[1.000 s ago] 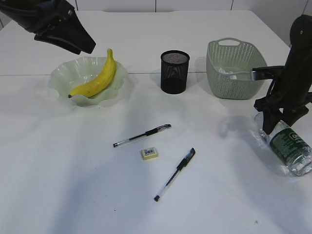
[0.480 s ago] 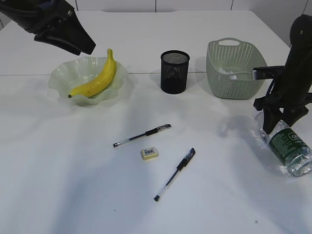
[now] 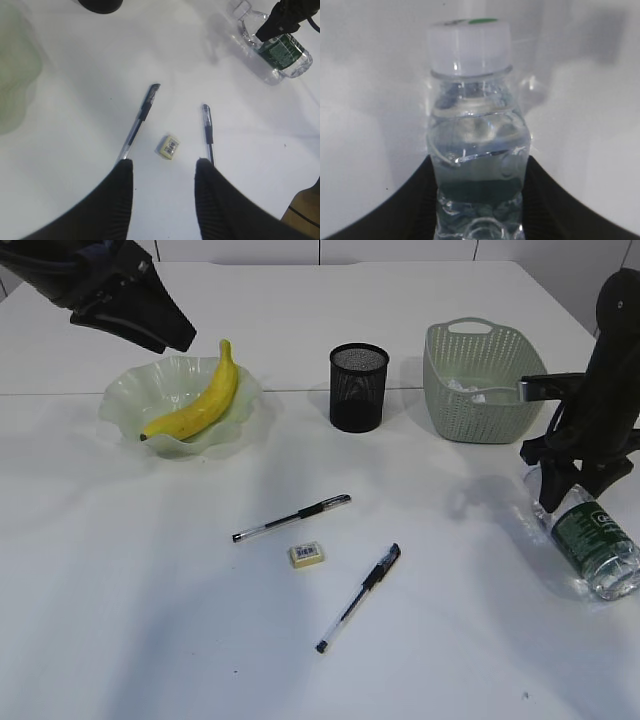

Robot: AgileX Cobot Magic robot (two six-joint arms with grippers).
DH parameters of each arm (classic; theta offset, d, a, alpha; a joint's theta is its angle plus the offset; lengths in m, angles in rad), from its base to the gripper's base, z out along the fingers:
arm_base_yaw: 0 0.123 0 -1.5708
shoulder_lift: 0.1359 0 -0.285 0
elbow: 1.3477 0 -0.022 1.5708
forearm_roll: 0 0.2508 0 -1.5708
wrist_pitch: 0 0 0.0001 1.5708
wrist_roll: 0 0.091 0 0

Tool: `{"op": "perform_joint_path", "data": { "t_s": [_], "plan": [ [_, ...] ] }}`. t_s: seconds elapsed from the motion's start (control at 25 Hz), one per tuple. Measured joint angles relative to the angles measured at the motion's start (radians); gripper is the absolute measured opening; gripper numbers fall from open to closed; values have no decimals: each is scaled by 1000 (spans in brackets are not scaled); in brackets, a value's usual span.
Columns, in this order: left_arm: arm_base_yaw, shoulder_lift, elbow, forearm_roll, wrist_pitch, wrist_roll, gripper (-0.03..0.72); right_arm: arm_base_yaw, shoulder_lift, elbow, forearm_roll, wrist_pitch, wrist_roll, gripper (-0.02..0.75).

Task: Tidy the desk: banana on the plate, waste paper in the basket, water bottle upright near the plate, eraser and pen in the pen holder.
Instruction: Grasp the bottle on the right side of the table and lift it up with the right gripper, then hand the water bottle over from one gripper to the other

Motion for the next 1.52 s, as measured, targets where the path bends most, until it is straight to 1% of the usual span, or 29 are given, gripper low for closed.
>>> {"op": "perform_joint_path", "data": {
  "t_s": [0.12, 0.24, 0.32, 0.52, 0.68, 1.0, 1.4, 1.52],
  "plan": [
    [0, 0, 0, 0, 0, 0, 286, 0, -2, 2, 15, 0, 2, 326],
    [0, 0, 0, 0, 5, 0, 286, 0, -2, 2, 28, 0, 4, 295],
    [0, 0, 0, 0, 7, 0, 286, 0, -2, 2, 33, 0, 6, 289],
    [0, 0, 0, 0, 11, 0, 286, 0, -2, 2, 38, -2, 8, 288],
    [0, 0, 0, 0, 17, 0, 286, 0, -11, 2, 68, -2, 8, 288],
    [0, 0, 0, 0, 19, 0, 285, 0, -75, 2, 83, -2, 9, 288],
    [0, 0, 0, -21, 19, 0, 285, 0, -153, 2, 202, 7, 6, 288],
    [0, 0, 0, -33, 17, 0, 285, 0, -170, -22, 227, 12, 2, 288]
  ]
}}
